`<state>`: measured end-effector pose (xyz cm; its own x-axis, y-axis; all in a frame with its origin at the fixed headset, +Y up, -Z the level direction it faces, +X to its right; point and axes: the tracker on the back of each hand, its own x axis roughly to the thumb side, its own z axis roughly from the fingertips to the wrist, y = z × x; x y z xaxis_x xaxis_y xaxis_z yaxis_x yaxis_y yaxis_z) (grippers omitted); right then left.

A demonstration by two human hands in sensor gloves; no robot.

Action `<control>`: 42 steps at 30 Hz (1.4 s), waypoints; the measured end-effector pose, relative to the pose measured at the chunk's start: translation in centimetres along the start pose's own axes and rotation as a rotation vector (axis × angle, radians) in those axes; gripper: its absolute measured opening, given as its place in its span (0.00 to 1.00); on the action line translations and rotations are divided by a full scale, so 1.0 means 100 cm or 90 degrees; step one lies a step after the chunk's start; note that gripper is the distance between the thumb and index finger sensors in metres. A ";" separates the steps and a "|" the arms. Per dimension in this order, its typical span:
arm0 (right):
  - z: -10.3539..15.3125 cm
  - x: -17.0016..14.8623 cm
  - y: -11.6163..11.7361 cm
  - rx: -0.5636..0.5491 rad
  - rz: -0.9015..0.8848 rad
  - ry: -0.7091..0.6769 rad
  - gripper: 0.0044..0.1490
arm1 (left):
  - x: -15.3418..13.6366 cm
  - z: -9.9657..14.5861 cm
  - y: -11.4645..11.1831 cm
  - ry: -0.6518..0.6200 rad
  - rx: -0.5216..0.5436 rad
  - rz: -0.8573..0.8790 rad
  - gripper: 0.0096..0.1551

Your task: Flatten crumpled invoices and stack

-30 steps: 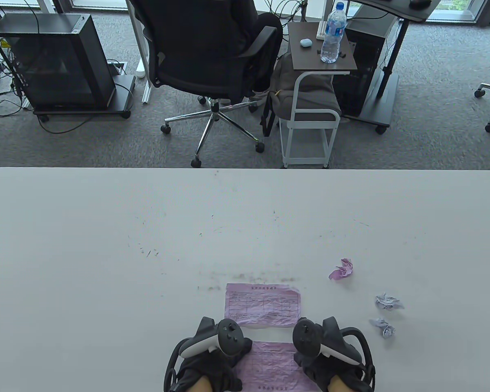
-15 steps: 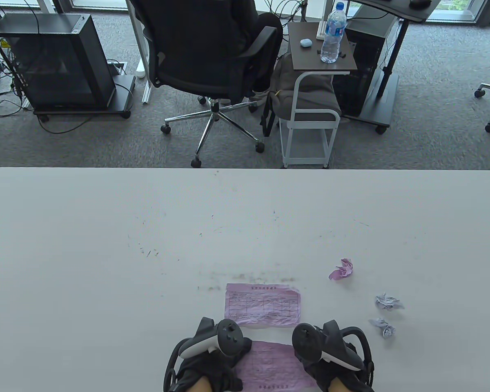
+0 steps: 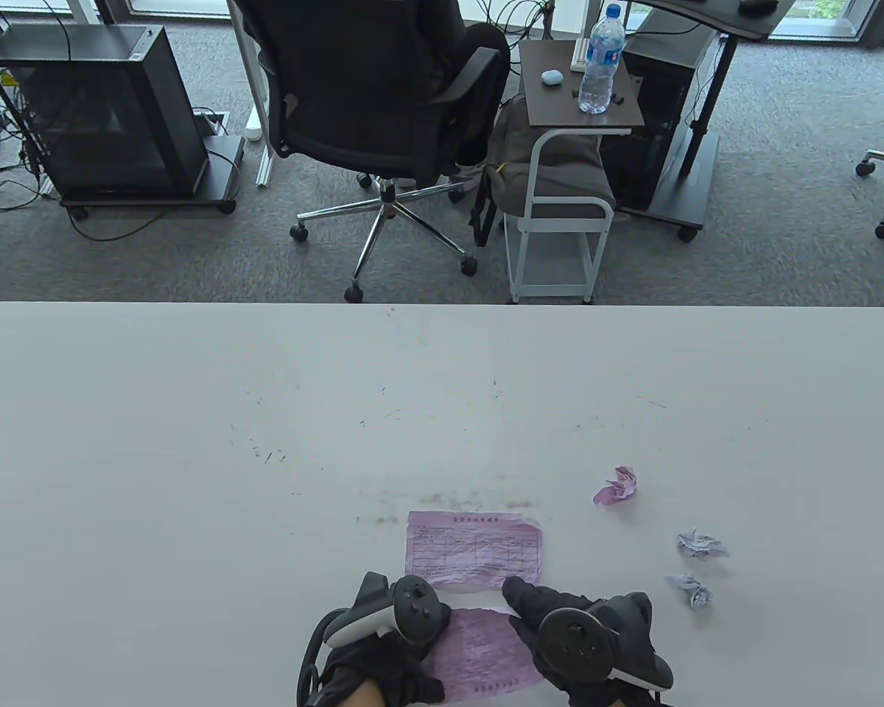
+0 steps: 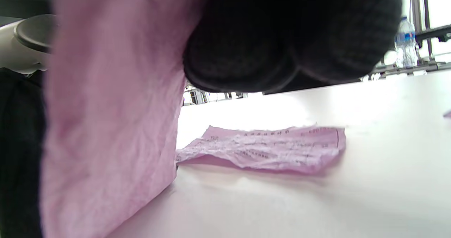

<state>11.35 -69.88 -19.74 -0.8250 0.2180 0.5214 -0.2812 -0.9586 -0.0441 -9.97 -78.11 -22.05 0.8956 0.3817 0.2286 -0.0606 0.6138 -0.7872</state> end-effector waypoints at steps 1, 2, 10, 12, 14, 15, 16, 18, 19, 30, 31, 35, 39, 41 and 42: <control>0.001 0.002 -0.003 -0.013 0.011 -0.007 0.25 | 0.002 0.002 0.002 -0.018 0.006 0.005 0.53; 0.001 0.005 -0.008 -0.028 0.023 -0.016 0.25 | 0.007 0.007 0.007 -0.049 0.023 0.015 0.53; 0.012 -0.001 -0.031 -0.094 -0.119 -0.025 0.25 | 0.000 0.048 0.038 -0.187 0.311 0.151 0.49; 0.014 -0.009 -0.038 -0.124 -0.185 -0.013 0.25 | -0.021 0.048 0.038 -0.239 0.382 0.297 0.49; 0.017 -0.019 -0.043 -0.155 -0.321 -0.002 0.25 | -0.041 0.040 0.034 -0.320 0.394 0.479 0.49; 0.018 -0.023 -0.043 -0.174 -0.382 0.011 0.25 | -0.048 0.036 0.030 -0.346 0.366 0.560 0.50; 0.019 -0.029 -0.044 -0.200 -0.450 0.032 0.25 | -0.052 0.029 0.024 -0.391 0.306 0.670 0.51; 0.021 -0.038 -0.042 -0.230 -0.516 0.063 0.25 | -0.050 0.019 0.015 -0.465 0.193 0.802 0.53; 0.022 -0.042 -0.041 -0.241 -0.533 0.084 0.25 | -0.045 0.016 0.013 -0.501 0.146 0.839 0.55; 0.024 -0.065 -0.025 -0.233 -0.531 0.199 0.25 | -0.025 0.027 0.028 -0.538 0.235 0.723 0.44; 0.024 -0.065 -0.025 -0.229 -0.519 0.200 0.26 | -0.025 0.030 0.030 -0.530 0.250 0.705 0.42; 0.023 -0.066 -0.021 -0.218 -0.503 0.207 0.27 | -0.024 0.038 0.036 -0.473 0.315 0.595 0.30; 0.024 -0.070 -0.021 -0.216 -0.478 0.225 0.26 | -0.019 0.043 0.040 -0.428 0.369 0.493 0.30; 0.024 -0.071 -0.018 -0.212 -0.480 0.236 0.26 | -0.017 0.046 0.041 -0.408 0.393 0.450 0.30; 0.024 -0.071 -0.017 -0.210 -0.482 0.243 0.26 | -0.015 0.048 0.042 -0.398 0.408 0.423 0.30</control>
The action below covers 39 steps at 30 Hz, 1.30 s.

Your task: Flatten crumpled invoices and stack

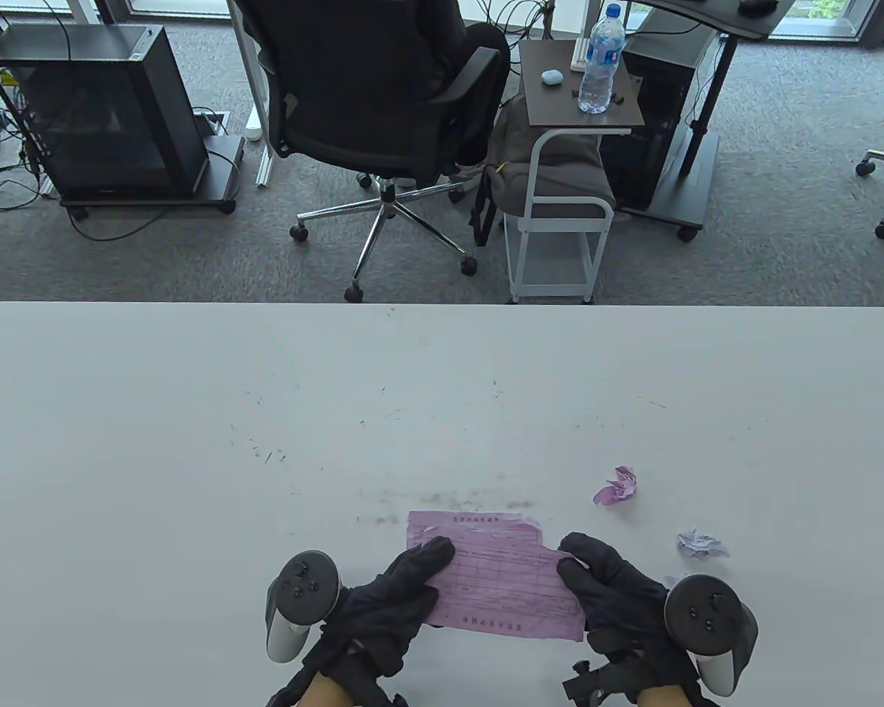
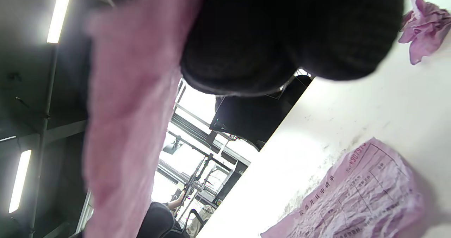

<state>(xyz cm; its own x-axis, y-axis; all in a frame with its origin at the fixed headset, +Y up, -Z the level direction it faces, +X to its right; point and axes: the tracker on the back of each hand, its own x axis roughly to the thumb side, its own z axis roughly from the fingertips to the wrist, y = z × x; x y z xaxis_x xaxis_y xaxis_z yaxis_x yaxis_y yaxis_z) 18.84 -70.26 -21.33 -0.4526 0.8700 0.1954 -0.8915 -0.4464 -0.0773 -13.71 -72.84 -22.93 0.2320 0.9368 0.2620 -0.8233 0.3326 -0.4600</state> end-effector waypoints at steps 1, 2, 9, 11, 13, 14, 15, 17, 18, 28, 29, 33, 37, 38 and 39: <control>0.000 -0.001 0.002 0.003 -0.005 0.010 0.25 | 0.003 0.000 0.000 -0.005 0.010 -0.040 0.30; 0.001 -0.001 0.004 0.005 -0.009 0.018 0.25 | 0.006 0.002 0.001 -0.009 0.023 -0.101 0.30; -0.009 0.012 0.018 0.052 0.124 0.050 0.25 | 0.020 -0.004 -0.002 0.042 -0.014 -0.214 0.30; -0.014 0.013 0.022 0.069 0.193 0.052 0.25 | 0.023 -0.009 -0.003 0.064 -0.032 -0.262 0.30; -0.021 0.012 0.026 0.097 0.265 0.061 0.25 | 0.022 -0.015 -0.004 0.107 -0.063 -0.274 0.31; -0.024 0.011 0.027 0.112 0.285 0.065 0.25 | 0.022 -0.019 -0.004 0.122 -0.080 -0.270 0.31; -0.028 0.011 0.029 0.114 0.303 0.065 0.26 | 0.019 -0.023 -0.003 0.134 -0.105 -0.265 0.31; -0.038 0.008 0.033 0.095 0.310 0.077 0.26 | 0.012 -0.031 0.001 0.142 -0.074 -0.273 0.31; -0.043 0.005 0.036 0.087 0.315 0.085 0.27 | 0.006 -0.036 0.002 0.153 -0.070 -0.274 0.31; -0.081 -0.027 0.071 0.121 0.365 0.143 0.33 | -0.035 -0.069 0.005 0.217 -0.119 -0.421 0.32; -0.083 -0.030 0.074 0.126 0.382 0.144 0.34 | -0.038 -0.071 0.004 0.224 -0.133 -0.438 0.32; -0.087 -0.036 0.088 0.151 0.431 0.131 0.36 | -0.049 -0.073 0.001 0.223 -0.135 -0.481 0.33; -0.089 -0.037 0.101 0.179 0.503 0.108 0.36 | -0.055 -0.074 -0.002 0.230 -0.144 -0.486 0.34; -0.090 -0.037 0.104 0.186 0.522 0.103 0.36 | -0.055 -0.074 -0.002 0.232 -0.146 -0.499 0.34; -0.090 -0.038 0.107 0.190 0.537 0.099 0.36 | -0.056 -0.075 -0.002 0.234 -0.149 -0.507 0.34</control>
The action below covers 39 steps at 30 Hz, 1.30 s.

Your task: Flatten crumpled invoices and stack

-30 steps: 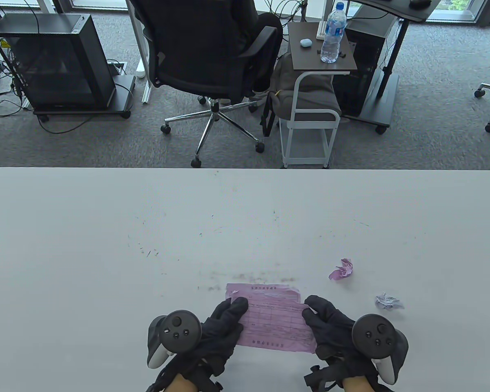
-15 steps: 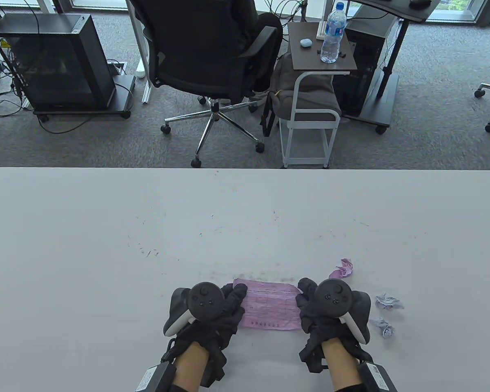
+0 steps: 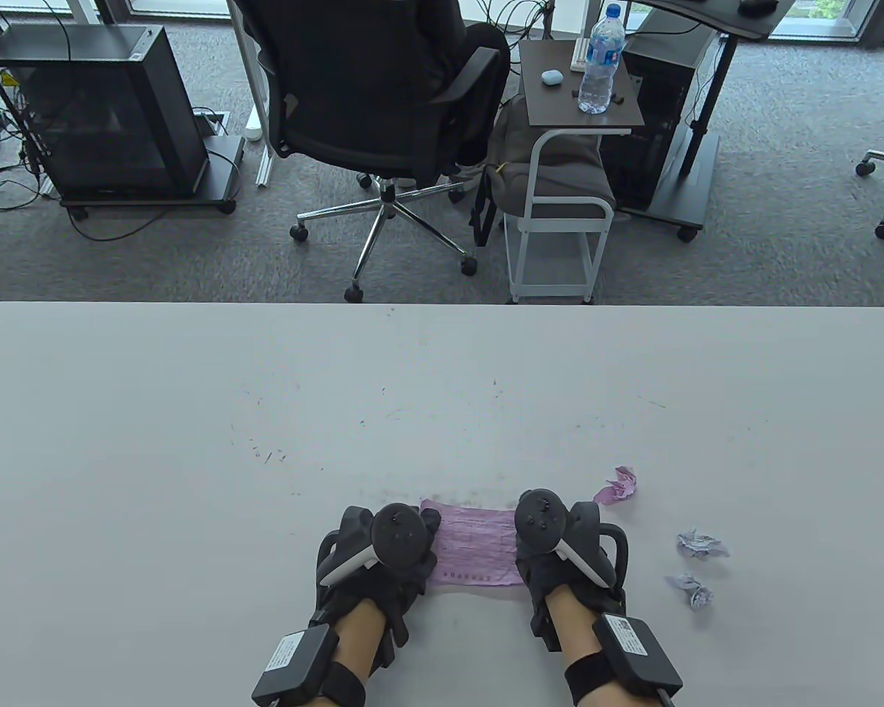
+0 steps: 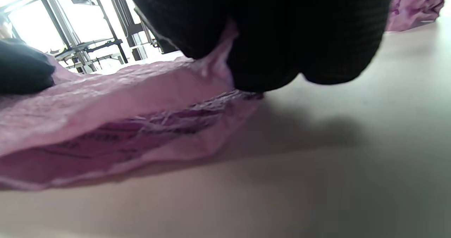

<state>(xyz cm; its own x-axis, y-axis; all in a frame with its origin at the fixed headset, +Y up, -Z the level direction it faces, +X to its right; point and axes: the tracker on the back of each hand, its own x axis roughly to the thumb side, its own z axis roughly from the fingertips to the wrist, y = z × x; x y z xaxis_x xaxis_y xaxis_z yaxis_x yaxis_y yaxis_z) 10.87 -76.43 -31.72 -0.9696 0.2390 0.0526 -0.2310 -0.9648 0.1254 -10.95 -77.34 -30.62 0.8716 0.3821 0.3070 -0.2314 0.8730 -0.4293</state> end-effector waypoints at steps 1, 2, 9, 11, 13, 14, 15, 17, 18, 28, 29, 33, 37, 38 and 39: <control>-0.001 0.002 0.002 0.003 0.024 -0.006 0.36 | -0.001 -0.001 -0.001 0.008 -0.008 -0.005 0.34; -0.002 0.003 0.004 0.006 0.041 -0.009 0.36 | -0.001 -0.002 -0.003 0.014 -0.015 -0.007 0.34; -0.001 0.015 0.013 -0.027 0.148 -0.027 0.37 | -0.002 -0.004 -0.009 0.064 -0.042 -0.045 0.35; 0.000 0.017 0.014 -0.018 0.171 -0.010 0.38 | -0.006 -0.004 -0.008 0.095 -0.052 -0.038 0.36; 0.000 0.017 0.014 -0.020 0.191 0.002 0.38 | -0.012 -0.001 -0.007 0.120 -0.071 -0.012 0.37; 0.001 0.017 0.014 -0.019 0.199 0.004 0.39 | -0.013 0.000 -0.008 0.121 -0.068 -0.004 0.38; 0.001 0.016 0.014 -0.018 0.213 0.008 0.39 | -0.015 0.001 -0.008 0.123 -0.067 0.000 0.38; 0.002 0.014 0.014 -0.019 0.218 0.016 0.40 | -0.018 0.002 -0.008 0.124 -0.076 0.009 0.39; 0.002 0.013 0.014 -0.018 0.215 0.018 0.41 | -0.018 0.002 -0.008 0.123 -0.077 0.011 0.39; 0.002 0.004 0.012 -0.006 0.197 0.042 0.42 | -0.029 0.008 -0.006 0.114 -0.039 0.017 0.42; 0.002 0.004 0.012 -0.002 0.197 0.042 0.42 | -0.031 0.009 -0.004 0.111 -0.032 0.015 0.42; 0.002 0.004 0.004 -0.030 0.212 0.014 0.44 | -0.026 0.022 0.008 0.073 0.043 0.029 0.44; 0.003 -0.006 -0.021 -0.076 0.249 0.030 0.43 | -0.004 0.044 0.025 0.045 0.065 -0.040 0.45; 0.003 -0.010 -0.025 -0.075 0.254 0.039 0.42 | -0.001 0.048 0.027 0.041 0.067 -0.048 0.45; 0.002 -0.017 -0.032 -0.073 0.258 0.058 0.42 | 0.007 0.058 0.031 0.030 0.076 -0.070 0.46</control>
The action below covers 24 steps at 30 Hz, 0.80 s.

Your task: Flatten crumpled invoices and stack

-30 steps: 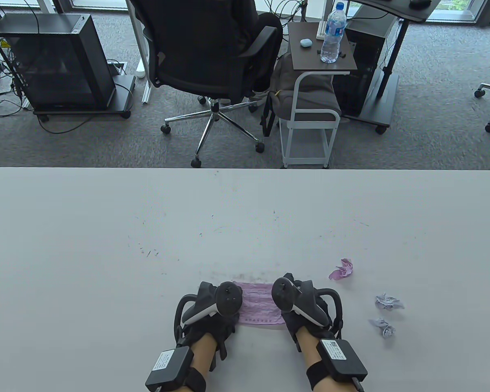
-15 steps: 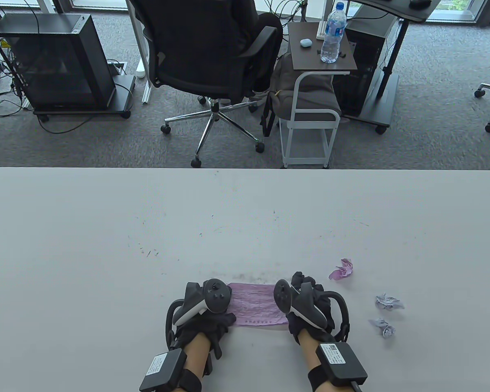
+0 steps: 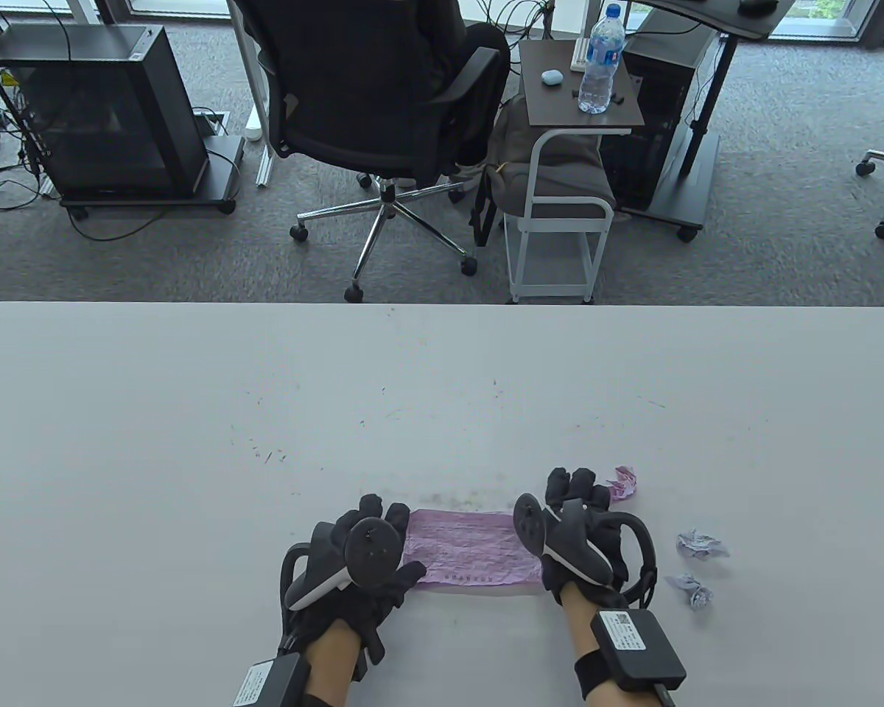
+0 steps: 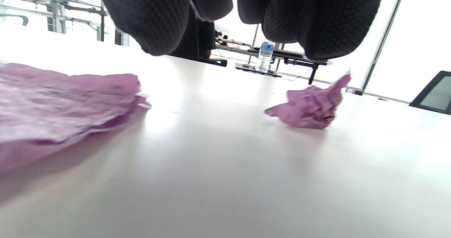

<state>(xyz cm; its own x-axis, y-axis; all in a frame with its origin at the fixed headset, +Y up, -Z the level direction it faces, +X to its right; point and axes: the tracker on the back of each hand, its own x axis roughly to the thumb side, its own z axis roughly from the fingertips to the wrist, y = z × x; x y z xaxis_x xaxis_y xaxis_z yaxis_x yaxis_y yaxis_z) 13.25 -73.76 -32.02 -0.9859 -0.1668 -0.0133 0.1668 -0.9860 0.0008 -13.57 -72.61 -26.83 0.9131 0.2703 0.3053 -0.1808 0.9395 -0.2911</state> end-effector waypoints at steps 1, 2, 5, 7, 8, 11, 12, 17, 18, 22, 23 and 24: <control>-0.001 -0.006 -0.001 0.003 -0.001 0.012 0.42 | 0.004 0.006 0.003 -0.005 0.007 -0.008 0.46; -0.003 -0.014 -0.001 0.014 -0.008 0.032 0.42 | 0.011 0.016 0.006 -0.015 0.016 -0.012 0.46; -0.011 -0.032 0.003 0.032 -0.046 0.062 0.42 | 0.027 0.040 0.009 -0.031 0.062 -0.004 0.46; -0.018 -0.038 0.008 0.062 -0.067 0.079 0.42 | 0.033 0.050 0.008 -0.038 0.090 -0.031 0.46; -0.020 -0.039 0.009 0.071 -0.071 0.084 0.42 | 0.033 0.052 0.007 -0.038 0.091 -0.045 0.46; -0.030 -0.043 0.016 0.085 -0.083 0.100 0.41 | 0.027 0.054 0.002 -0.028 0.089 -0.056 0.45; -0.034 -0.044 0.019 0.094 -0.094 0.113 0.41 | 0.024 0.054 0.000 -0.023 0.075 -0.034 0.45; -0.044 -0.044 0.034 0.138 -0.100 0.112 0.35 | 0.020 0.054 0.001 -0.033 0.087 -0.002 0.45; -0.045 -0.042 0.036 0.144 -0.093 0.098 0.32 | 0.020 0.054 0.001 -0.035 0.088 0.009 0.45; -0.039 -0.030 0.038 0.080 0.022 0.052 0.26 | 0.018 0.053 0.001 -0.039 0.081 0.021 0.44; -0.038 -0.028 0.037 0.078 0.031 0.048 0.25 | 0.017 0.053 0.000 -0.038 0.078 0.026 0.44; -0.036 -0.027 0.035 0.070 0.037 0.042 0.23 | 0.016 0.052 0.000 -0.035 0.076 0.032 0.44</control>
<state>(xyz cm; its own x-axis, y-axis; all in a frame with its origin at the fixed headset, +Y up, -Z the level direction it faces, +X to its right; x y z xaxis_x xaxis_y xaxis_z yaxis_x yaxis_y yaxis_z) 16.49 -76.74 -35.57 -0.9710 -0.2263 -0.0764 0.2171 -0.9696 0.1128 -14.02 -71.08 -21.61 0.8809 0.3261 0.3429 -0.2715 0.9418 -0.1981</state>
